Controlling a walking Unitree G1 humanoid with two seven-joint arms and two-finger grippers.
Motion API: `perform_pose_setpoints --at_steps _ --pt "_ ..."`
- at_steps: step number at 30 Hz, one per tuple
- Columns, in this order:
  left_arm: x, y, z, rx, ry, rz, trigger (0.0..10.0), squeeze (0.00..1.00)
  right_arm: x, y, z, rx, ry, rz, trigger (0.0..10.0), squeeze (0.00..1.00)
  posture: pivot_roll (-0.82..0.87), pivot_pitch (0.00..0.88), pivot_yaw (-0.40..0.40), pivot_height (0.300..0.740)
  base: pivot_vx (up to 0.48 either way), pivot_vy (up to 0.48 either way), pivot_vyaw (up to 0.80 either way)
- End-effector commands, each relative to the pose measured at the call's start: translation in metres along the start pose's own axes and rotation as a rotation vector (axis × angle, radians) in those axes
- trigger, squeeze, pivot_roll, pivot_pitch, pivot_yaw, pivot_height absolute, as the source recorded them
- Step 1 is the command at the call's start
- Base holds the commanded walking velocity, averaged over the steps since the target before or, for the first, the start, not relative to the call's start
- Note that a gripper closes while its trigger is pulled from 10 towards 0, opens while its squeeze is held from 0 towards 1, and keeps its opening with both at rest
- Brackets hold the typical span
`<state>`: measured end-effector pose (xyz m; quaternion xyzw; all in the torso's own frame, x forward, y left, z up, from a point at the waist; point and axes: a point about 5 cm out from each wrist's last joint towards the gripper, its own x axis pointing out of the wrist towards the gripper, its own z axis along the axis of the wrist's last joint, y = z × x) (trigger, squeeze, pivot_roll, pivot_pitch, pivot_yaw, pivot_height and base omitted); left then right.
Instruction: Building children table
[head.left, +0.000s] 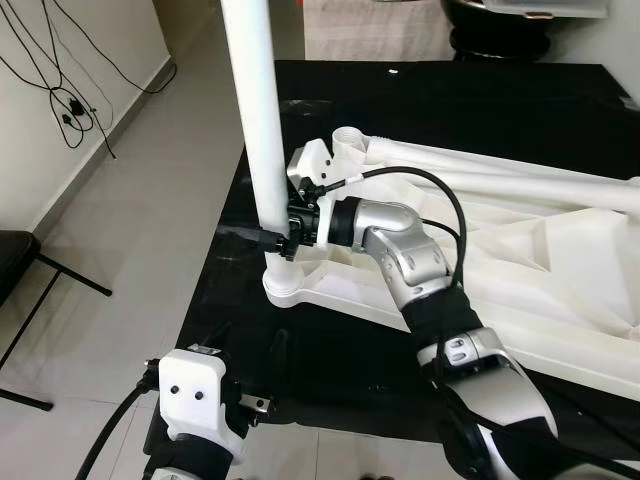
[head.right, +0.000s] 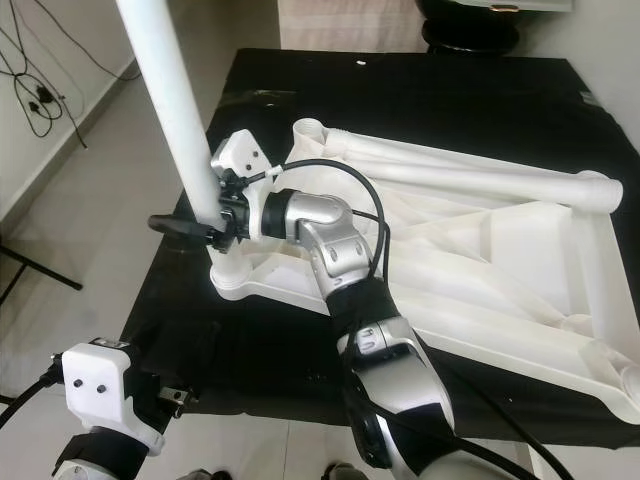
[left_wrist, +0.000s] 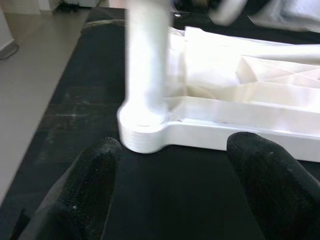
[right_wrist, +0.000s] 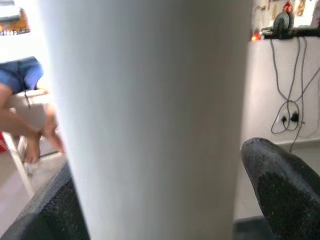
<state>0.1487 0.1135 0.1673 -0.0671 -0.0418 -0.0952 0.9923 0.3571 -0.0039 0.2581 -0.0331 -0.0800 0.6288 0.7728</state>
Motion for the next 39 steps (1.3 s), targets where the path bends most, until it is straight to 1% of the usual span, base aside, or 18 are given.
perform_pose_setpoints --at_steps 1,4,5,6,7,17,22,25,26,27,28,29,30,31,32,33,35,39 --pt "-0.003 0.000 0.000 -0.003 0.015 -0.007 10.0 0.00 0.014 0.007 0.004 0.012 -0.047 0.071 10.0 0.00 0.13 0.199 0.025 0.740 0.000 0.000 0.00" --pt "-0.004 0.000 0.000 -0.002 0.017 -0.007 10.0 0.00 0.017 0.010 0.001 0.033 -0.048 0.146 9.9 0.00 0.14 0.199 0.021 0.740 0.000 0.000 0.00" --pt "-0.005 0.000 0.000 -0.002 0.019 -0.007 10.0 0.00 0.017 0.010 -0.001 0.037 -0.044 0.180 4.1 0.00 0.14 0.197 0.019 0.740 0.000 0.000 0.00" --pt "-0.005 0.000 0.000 -0.002 0.019 -0.007 10.0 0.00 0.017 0.010 -0.001 0.037 -0.044 0.180 4.1 0.00 0.14 0.197 0.019 0.740 0.000 0.000 0.00" --pt "-0.005 0.000 0.000 -0.002 0.020 -0.006 10.0 0.00 0.018 0.010 -0.002 0.038 -0.041 0.198 0.0 0.00 0.14 0.197 0.019 0.740 0.000 0.000 0.00" --pt "-0.008 -0.002 0.000 -0.006 0.023 -0.004 10.0 0.00 0.008 0.009 -0.009 0.043 -0.022 0.226 0.0 0.00 0.14 0.201 0.009 0.740 0.000 0.000 0.00" --pt "-0.008 -0.002 0.001 -0.010 0.022 -0.006 10.0 0.00 -0.008 -0.002 -0.013 0.010 -0.013 0.111 0.0 0.00 0.12 0.208 -0.002 0.740 0.000 0.000 0.00" --pt "-0.007 -0.003 0.002 -0.011 0.019 -0.006 10.0 0.00 -0.029 -0.012 -0.021 -0.053 0.045 -0.076 0.0 0.00 0.12 0.211 -0.008 0.740 0.000 0.000 0.00" --pt "-0.007 -0.002 0.002 -0.011 0.018 -0.005 10.0 0.00 -0.044 -0.015 -0.034 -0.093 0.141 -0.314 0.0 0.00 0.10 0.217 -0.015 0.740 0.000 0.000 0.00" --pt "-0.007 -0.002 0.002 -0.011 0.018 -0.005 10.0 0.00 -0.044 -0.015 -0.034 -0.093 0.141 -0.314 0.0 0.00 0.10 0.217 -0.015 0.740 0.000 0.000 0.00" --pt "-0.007 -0.001 0.002 -0.010 0.016 -0.004 10.0 0.00 -0.068 -0.014 -0.044 -0.187 0.267 -0.639 0.0 0.00 0.10 0.222 -0.016 0.740 0.000 0.000 0.00" --pt "-0.007 -0.001 0.002 -0.010 0.016 -0.004 10.0 0.00 -0.068 -0.014 -0.044 -0.187 0.267 -0.639 0.0 0.00 0.10 0.222 -0.016 0.740 0.000 0.000 0.00" --pt "-0.006 0.000 0.003 -0.009 0.014 -0.004 10.0 0.00 -0.081 0.009 -0.051 -0.233 0.315 -0.761 0.0 0.00 0.10 0.228 -0.006 0.740 0.000 0.000 0.00" --pt "-0.006 0.000 0.003 -0.009 0.014 -0.004 10.0 0.00 -0.081 0.009 -0.051 -0.233 0.315 -0.761 0.0 0.00 0.10 0.228 -0.006 0.740 0.000 0.000 0.00" --pt "-0.005 0.000 0.003 -0.008 0.013 -0.005 10.0 0.00 -0.090 0.027 -0.053 -0.232 0.330 -0.844 0.0 0.00 0.10 0.230 -0.004 0.740 0.000 0.000 0.00" --pt "-0.004 0.000 0.003 -0.007 0.013 -0.007 10.0 0.00 -0.085 0.040 -0.055 -0.182 0.316 -0.841 0.0 0.00 0.09 0.212 -0.002 0.740 0.000 0.000 0.00" --pt "-0.004 0.000 0.003 -0.007 0.013 -0.007 10.0 0.00 -0.085 0.040 -0.055 -0.182 0.316 -0.841 0.0 0.00 0.09 0.212 -0.002 0.740 0.000 0.000 0.00" --pt "0.000 0.001 0.001 -0.006 0.008 -0.007 10.0 0.00 -0.047 0.041 -0.055 -0.142 0.263 -0.727 0.0 0.00 0.10 0.191 -0.014 0.740 0.000 0.000 0.00"
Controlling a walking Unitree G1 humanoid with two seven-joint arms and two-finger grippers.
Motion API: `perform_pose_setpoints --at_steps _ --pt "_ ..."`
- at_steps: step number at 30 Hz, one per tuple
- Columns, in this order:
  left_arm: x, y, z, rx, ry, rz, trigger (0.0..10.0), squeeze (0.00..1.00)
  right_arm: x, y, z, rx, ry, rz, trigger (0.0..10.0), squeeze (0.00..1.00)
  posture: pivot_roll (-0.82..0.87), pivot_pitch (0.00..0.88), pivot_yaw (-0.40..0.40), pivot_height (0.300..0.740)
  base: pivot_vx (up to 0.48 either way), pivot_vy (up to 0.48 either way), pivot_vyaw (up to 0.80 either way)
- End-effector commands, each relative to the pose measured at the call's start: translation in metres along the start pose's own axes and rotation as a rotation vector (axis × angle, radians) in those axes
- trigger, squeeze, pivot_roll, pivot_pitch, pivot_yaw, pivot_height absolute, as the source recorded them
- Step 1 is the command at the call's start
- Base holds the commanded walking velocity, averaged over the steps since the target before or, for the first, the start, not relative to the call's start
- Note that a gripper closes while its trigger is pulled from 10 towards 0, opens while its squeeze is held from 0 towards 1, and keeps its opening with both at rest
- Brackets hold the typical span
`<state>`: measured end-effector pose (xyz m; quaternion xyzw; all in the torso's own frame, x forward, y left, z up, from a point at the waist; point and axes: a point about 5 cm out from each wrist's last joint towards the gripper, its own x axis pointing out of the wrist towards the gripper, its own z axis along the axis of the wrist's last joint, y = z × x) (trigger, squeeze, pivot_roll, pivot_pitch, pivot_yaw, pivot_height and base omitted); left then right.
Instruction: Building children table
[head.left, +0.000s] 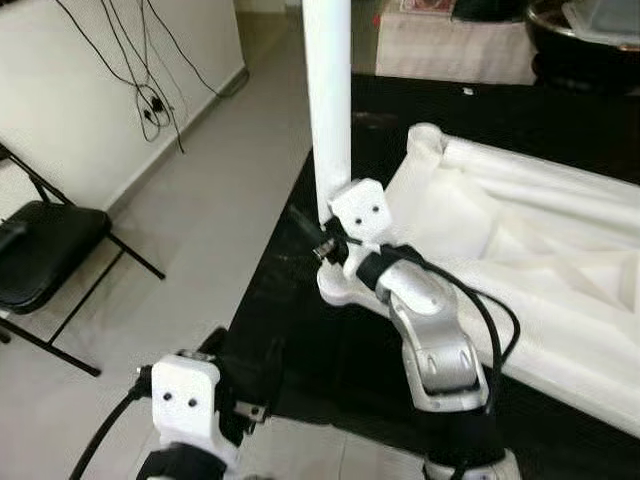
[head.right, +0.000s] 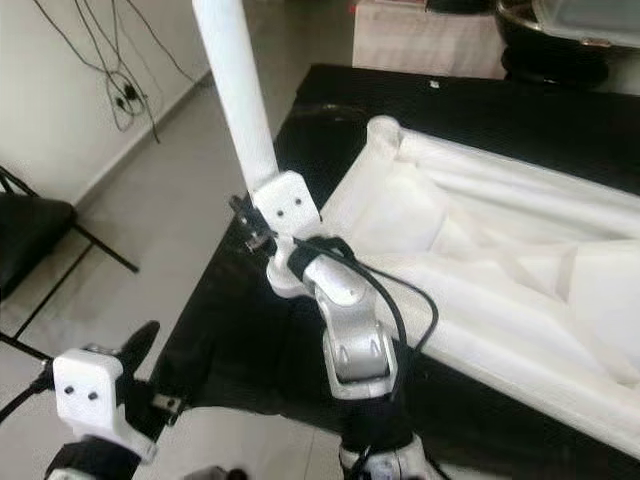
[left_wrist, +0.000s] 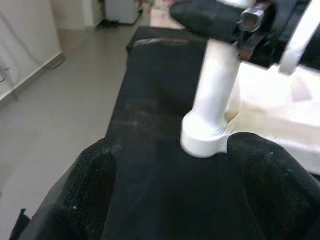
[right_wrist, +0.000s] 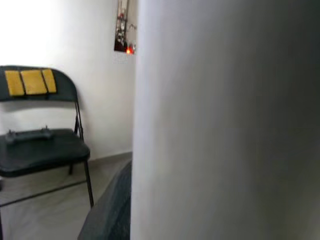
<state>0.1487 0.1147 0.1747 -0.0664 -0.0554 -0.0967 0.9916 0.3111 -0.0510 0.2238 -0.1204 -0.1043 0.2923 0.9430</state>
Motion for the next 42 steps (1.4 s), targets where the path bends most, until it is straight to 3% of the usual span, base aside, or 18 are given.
perform_pose_setpoints --at_steps 1,3,4,7,8,10,12,14,15,18,19,24,27,37,38,39,40,42 --pt "-0.001 0.000 -0.006 -0.009 0.034 -0.002 10.0 0.00 0.009 0.015 -0.028 0.015 0.149 0.029 0.0 0.00 0.10 0.191 -0.014 0.740 0.000 0.000 0.00" --pt "-0.001 0.001 -0.006 -0.008 0.031 0.003 10.0 0.00 0.014 0.020 -0.025 0.010 0.140 0.063 0.0 0.00 0.10 0.197 -0.022 0.740 0.000 0.000 0.00" --pt "-0.001 0.001 -0.006 -0.007 0.027 0.011 10.0 0.00 0.016 0.024 -0.025 0.018 0.139 0.078 10.0 0.00 0.10 0.194 -0.024 0.740 0.000 0.000 0.00" --pt "-0.001 0.002 -0.005 -0.006 0.022 0.021 10.0 0.00 0.011 0.027 -0.019 0.030 0.143 0.067 10.0 0.00 0.10 0.200 -0.026 0.740 0.000 0.000 0.00" --pt "-0.002 0.002 -0.004 -0.006 0.022 0.023 10.0 0.00 0.008 0.027 -0.013 0.066 0.121 0.095 10.0 1.00 0.10 0.203 -0.024 0.740 0.000 0.000 0.00" --pt "-0.002 0.002 -0.004 -0.006 0.022 0.023 10.0 0.00 0.007 0.026 -0.009 0.091 0.104 0.118 10.0 1.00 0.10 0.203 -0.024 0.740 0.000 0.000 0.00" --pt "-0.001 0.002 -0.004 -0.006 0.024 0.022 10.0 0.00 0.009 0.023 0.002 0.150 0.010 0.249 10.0 1.00 0.10 0.204 -0.025 0.740 0.000 0.000 0.00" --pt "-0.001 0.002 -0.004 -0.006 0.024 0.022 10.0 0.00 0.009 0.023 0.002 0.150 0.010 0.249 10.0 1.00 0.10 0.204 -0.025 0.740 0.000 0.000 0.00" --pt "-0.001 0.002 -0.004 -0.007 0.024 0.020 10.0 0.00 0.011 0.021 0.005 0.157 -0.030 0.347 10.0 1.00 0.10 0.205 -0.025 0.740 0.000 0.000 0.00" --pt "-0.001 0.002 -0.004 -0.007 0.024 0.019 10.0 0.00 0.012 0.017 0.006 0.133 -0.054 0.441 10.0 1.00 0.11 0.211 -0.029 0.740 0.000 0.000 0.00" --pt "-0.001 0.001 -0.003 -0.007 0.024 0.018 10.0 0.00 0.013 0.013 0.003 0.090 -0.063 0.537 10.0 0.02 0.12 0.216 -0.032 0.740 0.000 0.000 0.00" --pt "-0.004 -0.002 -0.001 -0.007 0.025 0.019 10.0 0.00 0.021 0.002 -0.011 -0.017 -0.025 0.772 10.0 0.00 0.14 0.243 -0.034 0.740 0.000 0.000 0.00" --pt "-0.008 -0.004 0.000 -0.009 0.032 0.018 10.0 0.00 0.037 -0.007 -0.010 0.021 -0.013 0.760 10.0 0.00 0.15 0.255 -0.033 0.740 0.000 0.000 0.00" --pt "-0.016 -0.006 0.001 -0.010 0.053 0.017 10.0 0.00 0.051 -0.013 0.001 0.056 -0.020 0.813 10.0 0.00 0.18 0.282 -0.030 0.740 0.000 0.000 0.00" --pt "-0.018 -0.007 0.001 -0.010 0.060 0.018 10.0 0.00 0.054 -0.015 0.003 0.064 -0.026 0.832 7.1 0.00 0.18 0.289 -0.028 0.740 0.000 0.000 0.00" --pt "-0.018 -0.007 0.001 -0.010 0.060 0.018 10.0 0.00 0.054 -0.015 0.003 0.064 -0.026 0.832 7.1 0.00 0.18 0.289 -0.028 0.740 0.000 0.000 0.00" --pt "-0.020 -0.008 0.001 -0.011 0.066 0.019 10.0 0.00 0.055 -0.017 0.005 0.071 -0.034 0.848 0.0 0.00 0.18 0.293 -0.027 0.740 0.000 0.000 0.00" --pt "-0.024 -0.009 0.002 -0.012 0.077 0.020 10.0 0.00 0.055 -0.021 0.006 0.083 -0.043 0.887 0.0 0.00 0.19 0.302 -0.026 0.740 0.000 0.000 0.00"
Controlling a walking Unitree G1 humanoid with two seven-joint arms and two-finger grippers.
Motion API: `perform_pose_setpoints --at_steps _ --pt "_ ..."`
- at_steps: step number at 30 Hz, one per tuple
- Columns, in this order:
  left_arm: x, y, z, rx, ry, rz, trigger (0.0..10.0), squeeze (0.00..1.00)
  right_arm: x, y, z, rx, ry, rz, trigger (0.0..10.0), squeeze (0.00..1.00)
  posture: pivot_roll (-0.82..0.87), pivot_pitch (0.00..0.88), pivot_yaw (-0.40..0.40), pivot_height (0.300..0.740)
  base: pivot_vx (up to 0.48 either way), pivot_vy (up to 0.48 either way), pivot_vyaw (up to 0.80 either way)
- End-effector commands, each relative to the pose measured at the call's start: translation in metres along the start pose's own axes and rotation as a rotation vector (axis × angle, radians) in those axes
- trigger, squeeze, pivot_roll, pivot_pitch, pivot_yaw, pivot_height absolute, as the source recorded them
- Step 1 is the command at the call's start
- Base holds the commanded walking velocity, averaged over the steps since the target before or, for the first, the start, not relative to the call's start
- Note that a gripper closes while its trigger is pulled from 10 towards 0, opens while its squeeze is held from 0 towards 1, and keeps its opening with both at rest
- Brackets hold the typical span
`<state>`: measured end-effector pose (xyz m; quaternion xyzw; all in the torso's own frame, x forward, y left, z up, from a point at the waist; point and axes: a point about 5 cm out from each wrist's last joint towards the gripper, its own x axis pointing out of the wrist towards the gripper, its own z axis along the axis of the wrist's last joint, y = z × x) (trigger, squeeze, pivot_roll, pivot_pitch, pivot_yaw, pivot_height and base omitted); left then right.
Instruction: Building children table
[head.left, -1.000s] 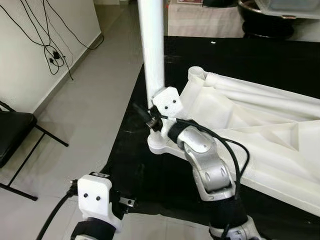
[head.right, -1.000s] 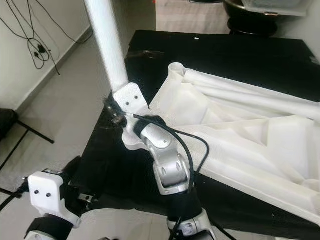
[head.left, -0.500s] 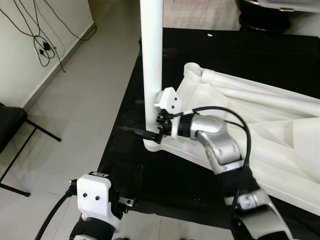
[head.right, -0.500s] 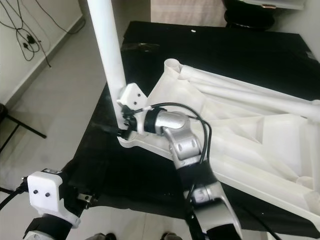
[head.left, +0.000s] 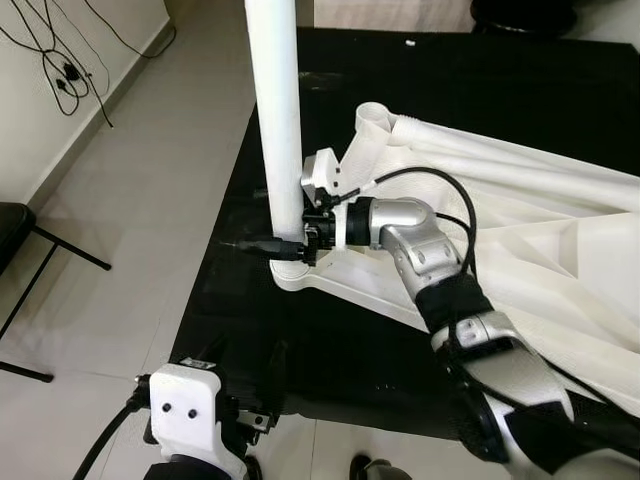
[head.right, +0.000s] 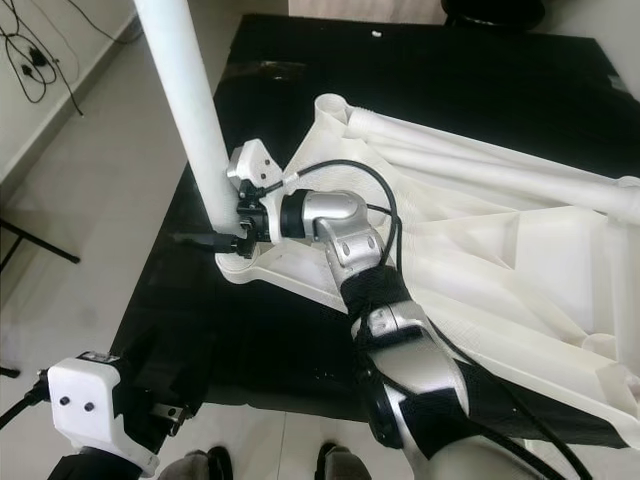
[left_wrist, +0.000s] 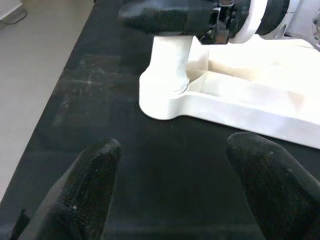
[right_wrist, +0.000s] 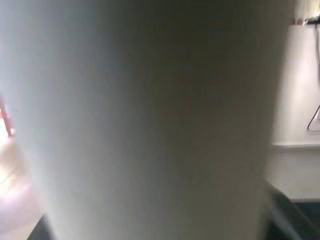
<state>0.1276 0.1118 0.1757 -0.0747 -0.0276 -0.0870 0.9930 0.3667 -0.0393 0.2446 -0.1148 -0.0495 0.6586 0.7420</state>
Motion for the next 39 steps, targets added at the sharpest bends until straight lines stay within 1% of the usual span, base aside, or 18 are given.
perform_pose_setpoints --at_steps 1,11,15,18,19,20,21,22,23,24,25,27,28,34,35,36,37,39 --pt "-0.004 -0.002 -0.001 0.009 0.024 -0.003 10.0 0.00 0.004 0.003 -0.001 0.005 -0.014 0.042 0.0 0.00 0.19 0.302 -0.026 0.740 0.000 0.000 0.00" --pt "-0.009 -0.004 -0.001 0.004 0.038 0.000 10.0 0.00 -0.004 -0.001 -0.002 0.006 -0.052 0.062 0.0 0.00 0.16 0.303 -0.025 0.740 0.000 0.000 0.00" --pt "-0.010 -0.005 -0.002 -0.001 0.042 0.001 10.0 0.00 -0.021 -0.003 -0.001 -0.034 -0.087 -0.049 0.0 0.00 0.14 0.295 -0.032 0.740 0.000 0.000 0.00" --pt "-0.008 -0.005 -0.002 -0.003 0.040 0.002 10.0 0.00 -0.027 0.006 -0.006 0.000 -0.095 -0.205 0.0 0.00 0.13 0.290 -0.034 0.740 0.000 0.000 0.00" --pt "-0.008 -0.004 -0.002 -0.002 0.038 0.002 10.0 0.00 -0.023 0.016 -0.015 0.040 -0.059 -0.367 0.0 0.00 0.11 0.285 -0.034 0.740 0.000 0.000 0.00" --pt "-0.008 -0.004 -0.002 -0.002 0.038 0.002 10.0 0.00 -0.023 0.016 -0.015 0.040 -0.059 -0.367 0.0 0.00 0.11 0.285 -0.034 0.740 0.000 0.000 0.00" --pt "-0.006 -0.002 -0.002 0.000 0.036 0.002 10.0 0.00 -0.024 0.033 -0.032 0.095 0.040 -0.649 0.0 0.00 0.10 0.281 -0.028 0.740 0.000 0.000 0.00" --pt "-0.006 -0.002 -0.002 0.000 0.036 0.002 10.0 0.00 -0.024 0.033 -0.032 0.095 0.040 -0.649 0.0 0.00 0.10 0.281 -0.028 0.740 0.000 0.000 0.00" --pt "-0.003 0.000 -0.002 0.004 0.031 -0.004 10.0 0.00 -0.020 0.060 -0.043 0.117 0.102 -0.781 0.0 0.00 0.11 0.280 -0.013 0.740 0.000 0.000 0.00" --pt "-0.003 0.000 -0.002 0.004 0.031 -0.004 10.0 0.00 -0.020 0.060 -0.043 0.117 0.102 -0.781 0.0 0.00 0.11 0.280 -0.013 0.740 0.000 0.000 0.00" --pt "-0.001 0.002 -0.002 0.008 0.027 -0.008 10.0 0.00 -0.014 0.079 -0.048 0.154 0.136 -0.837 0.0 0.00 0.10 0.269 -0.003 0.740 0.000 0.000 0.00" --pt "0.002 0.004 -0.003 0.010 0.024 -0.011 10.0 0.00 -0.005 0.084 -0.047 0.142 0.125 -0.836 0.0 0.00 0.10 0.248 0.004 0.740 0.000 0.000 0.00" --pt "0.007 0.007 -0.005 0.017 0.018 -0.012 10.0 0.00 0.012 0.079 -0.045 0.134 0.082 -0.785 0.0 0.00 0.10 0.217 0.003 0.740 0.000 0.000 0.00" --pt "0.012 0.011 -0.006 0.024 0.005 -0.002 10.0 0.00 0.023 0.075 -0.043 0.156 0.054 -0.763 0.0 0.00 0.10 0.209 0.001 0.740 0.000 0.000 0.00" --pt "0.013 0.011 -0.006 0.026 0.001 0.001 10.0 0.00 0.025 0.076 -0.042 0.169 0.051 -0.736 0.7 0.00 0.10 0.207 0.000 0.740 0.000 0.000 0.00" --pt "0.013 0.011 -0.006 0.026 0.001 0.001 10.0 0.00 0.025 0.076 -0.042 0.169 0.051 -0.736 0.7 0.00 0.10 0.207 0.000 0.740 0.000 0.000 0.00" --pt "0.014 0.012 -0.006 0.027 -0.004 0.004 10.0 0.00 0.025 0.080 -0.036 0.183 0.031 -0.675 10.0 0.20 0.11 0.210 0.004 0.740 0.000 0.000 0.00" --pt "0.014 0.012 -0.005 0.028 -0.004 0.004 10.0 0.00 0.023 0.083 -0.031 0.171 0.027 -0.660 10.0 0.20 0.11 0.210 0.005 0.740 0.000 0.000 0.00"
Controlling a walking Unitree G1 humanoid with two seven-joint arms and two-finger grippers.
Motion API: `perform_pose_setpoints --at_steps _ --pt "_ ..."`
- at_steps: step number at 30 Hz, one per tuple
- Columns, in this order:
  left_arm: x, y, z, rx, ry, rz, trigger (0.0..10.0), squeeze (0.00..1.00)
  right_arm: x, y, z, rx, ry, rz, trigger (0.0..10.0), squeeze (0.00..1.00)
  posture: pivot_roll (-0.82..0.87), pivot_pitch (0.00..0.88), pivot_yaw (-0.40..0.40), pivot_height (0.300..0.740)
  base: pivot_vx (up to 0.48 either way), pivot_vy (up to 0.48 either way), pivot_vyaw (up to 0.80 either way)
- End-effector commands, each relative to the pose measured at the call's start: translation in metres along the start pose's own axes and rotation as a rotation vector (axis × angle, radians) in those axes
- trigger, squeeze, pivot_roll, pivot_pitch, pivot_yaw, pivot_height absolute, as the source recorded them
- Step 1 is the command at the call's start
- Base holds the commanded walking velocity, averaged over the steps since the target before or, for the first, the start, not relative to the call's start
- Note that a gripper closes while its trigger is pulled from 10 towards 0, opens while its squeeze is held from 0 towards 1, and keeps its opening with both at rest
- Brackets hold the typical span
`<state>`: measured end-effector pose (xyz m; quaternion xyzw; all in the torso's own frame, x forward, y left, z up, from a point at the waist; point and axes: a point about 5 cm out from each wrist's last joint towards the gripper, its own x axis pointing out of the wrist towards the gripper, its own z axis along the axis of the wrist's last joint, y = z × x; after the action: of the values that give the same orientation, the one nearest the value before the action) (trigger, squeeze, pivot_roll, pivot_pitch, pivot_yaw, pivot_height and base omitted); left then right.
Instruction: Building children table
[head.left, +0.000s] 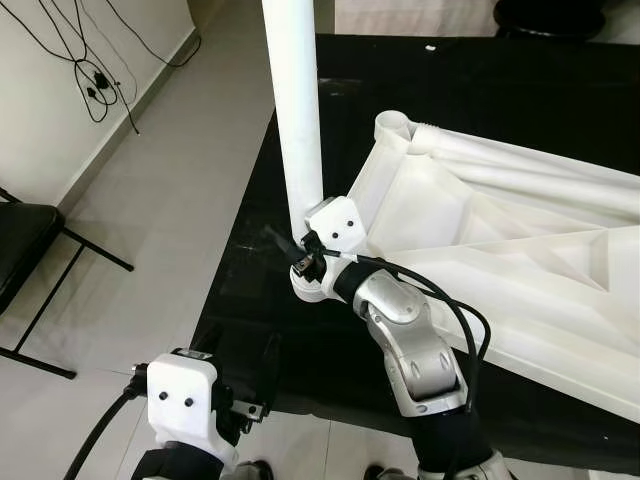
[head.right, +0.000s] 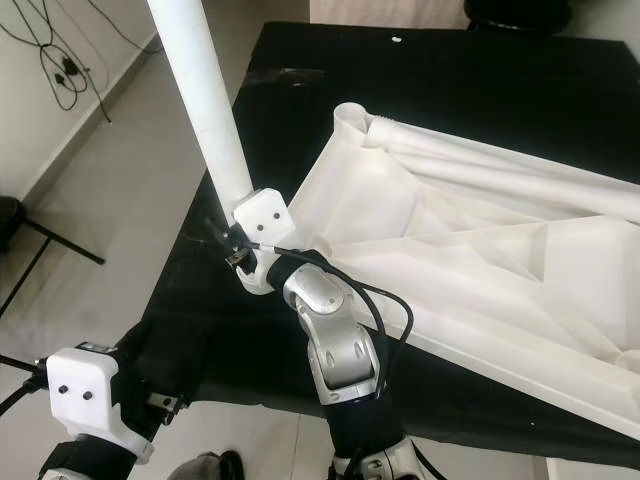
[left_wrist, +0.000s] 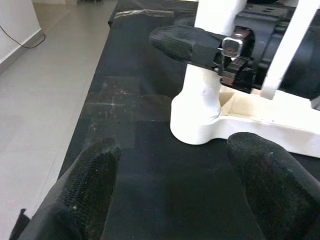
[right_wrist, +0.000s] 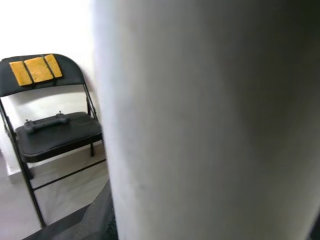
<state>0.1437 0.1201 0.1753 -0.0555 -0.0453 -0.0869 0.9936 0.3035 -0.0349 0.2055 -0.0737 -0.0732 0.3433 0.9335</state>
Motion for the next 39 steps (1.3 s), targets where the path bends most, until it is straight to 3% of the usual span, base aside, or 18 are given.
perform_pose_setpoints --at_steps 1,2,3,4,5,6,7,8,9,14,23,24,25,26,27,28,39 --pt "-0.001 0.001 -0.005 -0.014 0.028 0.007 10.0 0.00 0.007 0.025 -0.006 0.099 0.064 0.090 10.0 0.20 0.11 0.210 0.005 0.740 0.000 0.000 0.00" --pt "-0.001 0.001 -0.006 -0.014 0.028 0.006 10.0 0.00 0.006 0.023 -0.002 0.132 0.035 0.168 10.0 1.00 0.11 0.210 0.007 0.740 0.000 0.000 0.00" --pt "-0.001 0.001 -0.006 -0.014 0.028 0.006 10.0 0.00 0.006 0.023 -0.002 0.132 0.035 0.168 10.0 1.00 0.11 0.210 0.007 0.740 0.000 0.000 0.00" --pt "-0.001 0.001 -0.006 -0.016 0.029 0.004 10.0 0.00 0.004 0.018 0.001 0.137 0.003 0.283 10.0 1.00 0.12 0.213 0.005 0.740 0.000 0.000 0.00" --pt "-0.001 0.001 -0.006 -0.016 0.029 0.004 10.0 0.00 0.004 0.018 0.001 0.137 0.003 0.283 10.0 1.00 0.12 0.213 0.005 0.740 0.000 0.000 0.00" --pt "0.000 0.001 -0.006 -0.018 0.029 0.001 10.0 0.00 0.002 0.011 0.005 0.119 -0.028 0.392 10.0 1.00 0.12 0.215 0.003 0.740 0.000 0.000 0.00" --pt "0.000 0.000 -0.006 -0.020 0.028 -0.001 10.0 0.00 0.000 0.000 0.006 0.081 -0.042 0.482 10.0 0.84 0.13 0.222 -0.002 0.740 0.000 0.000 0.00" --pt "0.000 -0.001 -0.006 -0.021 0.028 -0.003 10.0 0.00 -0.001 -0.007 0.006 0.050 -0.042 0.525 10.0 0.84 0.13 0.222 -0.002 0.740 0.000 0.000 0.00" --pt "-0.001 -0.002 -0.005 -0.023 0.028 -0.003 10.0 0.00 -0.001 -0.016 0.004 0.007 -0.034 0.574 10.0 0.00 0.13 0.227 -0.007 0.740 0.000 0.000 0.00" --pt "-0.005 -0.005 -0.004 -0.028 0.030 -0.003 10.0 0.00 0.003 -0.042 -0.003 -0.059 0.032 0.698 10.0 0.00 0.15 0.249 -0.014 0.740 0.000 0.000 0.00" --pt "-0.014 -0.010 -0.001 -0.036 0.053 -0.006 10.0 0.00 0.021 -0.053 0.008 -0.032 0.050 0.861 10.0 0.00 0.18 0.283 -0.014 0.740 0.000 0.000 0.00" --pt "-0.015 -0.010 -0.001 -0.037 0.057 -0.005 10.0 0.00 0.023 -0.052 0.010 -0.025 0.045 0.876 8.9 0.00 0.18 0.292 -0.011 0.740 0.000 0.000 0.00" --pt "-0.016 -0.011 -0.001 -0.037 0.060 -0.004 10.0 0.00 0.025 -0.052 0.011 -0.020 0.040 0.886 5.9 0.00 0.18 0.292 -0.011 0.740 0.000 0.000 0.00" --pt "-0.016 -0.011 -0.001 -0.037 0.060 -0.004 10.0 0.00 0.025 -0.052 0.011 -0.020 0.040 0.886 5.9 0.00 0.18 0.292 -0.011 0.740 0.000 0.000 0.00" --pt "-0.017 -0.011 -0.001 -0.037 0.063 -0.003 10.0 0.00 0.026 -0.051 0.012 -0.019 0.036 0.899 4.7 0.00 0.18 0.297 -0.010 0.740 0.000 0.000 0.00" --pt "-0.018 -0.011 -0.001 -0.038 0.067 -0.002 10.0 0.00 0.027 -0.051 0.012 -0.018 0.034 0.920 0.0 0.00 0.19 0.300 -0.009 0.740 0.000 0.000 0.00" --pt "-0.023 -0.013 0.001 -0.043 0.080 0.002 10.0 0.00 0.024 -0.058 0.011 -0.011 0.026 0.920 0.0 0.00 0.18 0.310 -0.008 0.740 0.000 0.000 0.00"
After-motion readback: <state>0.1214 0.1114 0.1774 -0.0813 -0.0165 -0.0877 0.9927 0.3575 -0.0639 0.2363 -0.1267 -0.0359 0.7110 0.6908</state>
